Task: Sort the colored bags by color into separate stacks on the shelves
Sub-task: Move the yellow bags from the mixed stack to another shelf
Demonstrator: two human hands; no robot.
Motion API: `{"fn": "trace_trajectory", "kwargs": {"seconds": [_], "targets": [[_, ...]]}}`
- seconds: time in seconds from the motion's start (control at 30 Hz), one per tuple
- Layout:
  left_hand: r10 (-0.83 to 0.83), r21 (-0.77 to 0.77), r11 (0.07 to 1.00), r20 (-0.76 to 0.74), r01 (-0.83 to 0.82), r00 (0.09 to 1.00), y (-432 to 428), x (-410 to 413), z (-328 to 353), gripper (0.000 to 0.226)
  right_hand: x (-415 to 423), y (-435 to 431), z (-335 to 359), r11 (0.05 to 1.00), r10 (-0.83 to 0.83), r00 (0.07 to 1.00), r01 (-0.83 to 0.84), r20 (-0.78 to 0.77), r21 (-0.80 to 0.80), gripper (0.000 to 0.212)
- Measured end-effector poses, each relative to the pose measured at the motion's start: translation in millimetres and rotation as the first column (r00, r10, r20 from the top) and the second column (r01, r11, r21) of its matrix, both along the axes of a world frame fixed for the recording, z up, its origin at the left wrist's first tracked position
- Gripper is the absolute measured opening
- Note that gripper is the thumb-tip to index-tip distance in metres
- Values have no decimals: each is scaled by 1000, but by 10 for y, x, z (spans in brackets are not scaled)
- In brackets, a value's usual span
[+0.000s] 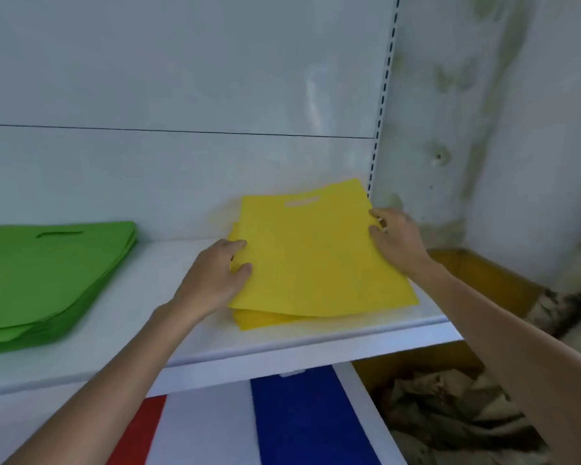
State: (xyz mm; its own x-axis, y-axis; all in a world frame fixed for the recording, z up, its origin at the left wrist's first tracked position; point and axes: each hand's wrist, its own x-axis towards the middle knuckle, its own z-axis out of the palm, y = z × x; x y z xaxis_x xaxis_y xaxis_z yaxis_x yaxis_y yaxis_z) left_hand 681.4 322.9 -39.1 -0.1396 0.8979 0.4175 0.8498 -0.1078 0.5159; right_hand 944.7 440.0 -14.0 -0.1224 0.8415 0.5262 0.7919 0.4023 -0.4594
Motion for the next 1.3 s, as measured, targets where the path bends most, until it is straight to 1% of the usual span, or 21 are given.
{"fn": "trace_trajectory", "kwargs": {"seconds": [0.1, 0.2, 0.27, 0.33, 0.4, 0.5, 0.57, 0.63, 0.67, 0.73, 0.77, 0.87, 1.0, 1.1, 1.17, 1.3], "targets": [[153, -68, 985, -68, -158, 986, 66, 134, -72, 46, 4, 355, -93, 986, 113, 964, -80, 240, -143, 34], [247, -218, 935, -159, -278, 956, 115, 243, -168, 43, -2, 576, -266, 952, 168, 917, -55, 362, -303, 24], [295, -269, 901, -197, -341, 935, 147, 271, -206, 43, -9, 657, -391, 911, 192, 873, 12, 448, -412, 37], [331, -262, 891, -186, -371, 925, 188, 269, -214, 42, -13, 698, -457, 891, 196, 863, 41, 465, -451, 42], [353, -237, 894, -147, -380, 924, 211, 267, -206, 39, -33, 716, -433, 913, 184, 884, 8, 430, -407, 39], [406, -153, 896, -98, -417, 909, 154, 243, -122, 35, -156, 632, -246, 969, 157, 940, -88, 303, -229, 34], [434, -51, 898, -48, -436, 899, 33, 152, -21, 32, -362, 495, -80, 971, 232, 954, -214, 191, -108, 35], [457, 93, 886, -18, -454, 889, -188, -1, 90, 33, -696, 319, 53, 940, 342, 936, -341, 80, -16, 33], [478, 171, 868, -29, -467, 878, -332, -95, 142, 36, -904, 211, 93, 917, 399, 917, -399, 23, 13, 30], [554, 275, 809, -63, -519, 830, -696, -327, 231, 38, -1391, -55, 113, 851, 525, 849, -522, -61, 53, 26], [593, 295, 780, -65, -552, 803, -904, -448, 258, 37, -1647, -219, 108, 808, 590, 804, -586, -76, 69, 24], [691, 289, 699, -38, -654, 722, -1562, -857, 221, 32, -2392, -761, 109, 670, 742, 666, -738, -75, 79, 26], [789, 231, 590, 40, -774, 613, -2352, -1355, 109, 28, -3228, -1508, 170, 520, 854, 515, -849, -81, 88, 28], [810, 172, 570, 51, -804, 585, -2848, -1735, 53, 26, -3747, -1993, 148, 422, 906, 415, -901, -79, 97, 29], [811, 146, 577, 11, -803, 585, -3134, -2030, 66, 26, -4059, -2262, 147, 398, 916, 388, -912, -104, 103, 28], [781, 95, 625, -50, -775, 623, -3578, -2633, 110, 28, -4644, -2690, 164, 415, 903, 400, -906, -155, 84, 31]]}}
